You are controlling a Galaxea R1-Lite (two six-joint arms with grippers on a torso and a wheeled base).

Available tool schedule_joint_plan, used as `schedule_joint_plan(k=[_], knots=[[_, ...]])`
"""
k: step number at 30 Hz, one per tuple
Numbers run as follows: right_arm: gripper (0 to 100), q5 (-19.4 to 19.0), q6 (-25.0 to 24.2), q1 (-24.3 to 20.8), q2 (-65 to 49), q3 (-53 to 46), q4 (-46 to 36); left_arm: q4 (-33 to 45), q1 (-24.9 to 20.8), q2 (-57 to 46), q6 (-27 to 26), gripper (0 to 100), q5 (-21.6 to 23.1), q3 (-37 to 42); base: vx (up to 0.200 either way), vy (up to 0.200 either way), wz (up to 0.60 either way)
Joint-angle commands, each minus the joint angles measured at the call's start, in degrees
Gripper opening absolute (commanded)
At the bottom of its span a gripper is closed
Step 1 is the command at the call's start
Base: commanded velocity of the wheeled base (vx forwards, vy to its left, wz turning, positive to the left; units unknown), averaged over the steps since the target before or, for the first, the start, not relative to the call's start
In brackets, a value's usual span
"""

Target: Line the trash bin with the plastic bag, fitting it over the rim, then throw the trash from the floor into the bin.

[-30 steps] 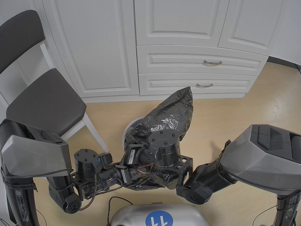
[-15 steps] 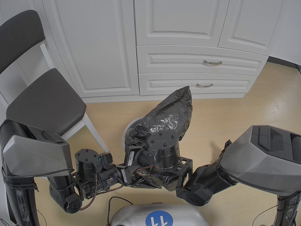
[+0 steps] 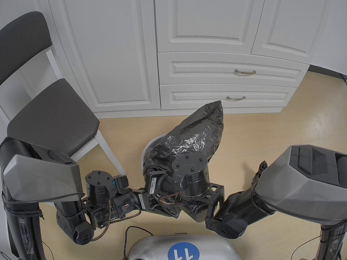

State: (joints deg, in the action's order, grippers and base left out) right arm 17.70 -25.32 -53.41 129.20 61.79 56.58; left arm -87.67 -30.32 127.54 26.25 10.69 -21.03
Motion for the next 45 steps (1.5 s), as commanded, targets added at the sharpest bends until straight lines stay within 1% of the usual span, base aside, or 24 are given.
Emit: schedule_joint_plan(k=[1, 4, 6, 9, 10, 12, 16, 18, 19, 20, 21, 26, 29, 32, 33, 34, 35, 36, 45], knots=[[100, -0.12, 0.27, 0.41, -2.90, -1.50, -0.68, -0.13, 0.00, -0.10, 0.03, 0, -0.06, 0.02, 0.000, 0.000, 0.00], [100, -0.83, 0.89, 0.58, -5.97, -5.02, -0.59, -0.13, 0.00, -0.45, 0.03, 0, 0.03, 0.02, 0.000, 0.000, 0.00], [100, -1.70, 3.87, 0.58, -10.72, -8.53, -0.59, -0.13, 0.08, -0.62, 0.03, 0, 0.03, 0.11, 0.000, 0.000, 0.00], [100, -2.94, 6.95, 1.11, -15.64, -11.96, -0.59, -0.13, 0.08, -0.80, -0.05, 0, -0.06, 0.46, 0.000, 0.000, 0.00], [100, -3.02, 7.21, 1.29, -16.26, -12.31, -0.68, -0.13, 0.08, -0.80, -0.05, 0, -0.06, 0.55, 0.000, 0.000, 0.00], [100, -3.02, 8.88, 1.55, -19.24, -13.89, -0.85, -0.13, -0.36, -1.06, -0.32, 0, -0.58, 0.90, 0.000, 0.000, 0.00], [100, -3.02, 13.02, 1.90, -25.22, -17.15, -0.94, -0.04, -1.85, -2.21, -0.76, 0, -4.01, 1.25, 0.000, 0.000, 0.00], [100, -3.02, 13.72, 2.25, -26.63, -17.85, -1.03, -0.04, -2.03, -2.47, -0.85, 0, -4.28, 1.43, 0.000, 0.000, 0.00], [100, -2.32, 16.09, 3.57, -29.26, -19.34, -1.91, -0.04, -2.38, -2.82, -0.93, 0, -4.71, 2.04, 0.000, 0.000, 0.00], [100, -2.23, 16.44, 3.75, -29.62, -19.52, -2.17, -0.04, -2.47, -2.91, -0.93, 0, -4.71, 2.22, 0.000, 0.000, 0.00], [100, -1.88, 18.02, 5.07, -31.73, -20.49, -3.84, -0.13, -2.73, -3.35, -1.20, 0, -4.71, 2.84, 0.000, 0.000, 0.00], [100, -1.44, 19.08, 8.85, -37.79, -24.70, -8.24, -0.04, -4.05, -6.16, -1.20, 0, -4.63, 3.27, 0.000, 0.000, 0.00], [100, -1.44, 20.40, 9.99, -40.34, -25.85, -9.73, -0.04, -4.40, -6.95, -1.11, 0, -4.71, 3.27, 0.000, 0.000, 0.00], [100, -1.44, 20.57, 10.87, -42.36, -25.67, -13.77, -0.04, -4.40, -7.22, -1.11, 0, -4.71, 3.19, 0.000, 0.000, 0.00], [100, -1.44, 20.57, 10.87, -42.36, -25.67, -13.77, -0.04, -4.40, -7.22, -1.11, 0, -4.71, 3.19, 0.000, 0.000, 0.00], [100, -1.53, 20.57, 11.04, -43.41, -25.06, -17.29, -0.04, -4.40, -8.09, -0.85, 0, -4.63, 3.10, 0.000, 0.000, 0.00], [100, -1.53, 20.57, 11.04, -43.50, -24.97, -17.55, 0.05, -4.40, -8.18, -0.85, 0, -4.71, 3.19, 0.000, 0.000, 0.00], [100, -1.62, 20.57, 11.48, -44.38, -24.53, -19.49, 0.05, -4.49, -9.15, -0.76, 0, -4.63, 3.19, 0.000, 0.000, 0.00], [100, -1.97, 20.57, 12.19, -46.75, -24.70, -20.10, 0.84, -6.33, -14.95, -0.76, 0, -4.63, 4.33, 0.000, 0.000, 0.00]])
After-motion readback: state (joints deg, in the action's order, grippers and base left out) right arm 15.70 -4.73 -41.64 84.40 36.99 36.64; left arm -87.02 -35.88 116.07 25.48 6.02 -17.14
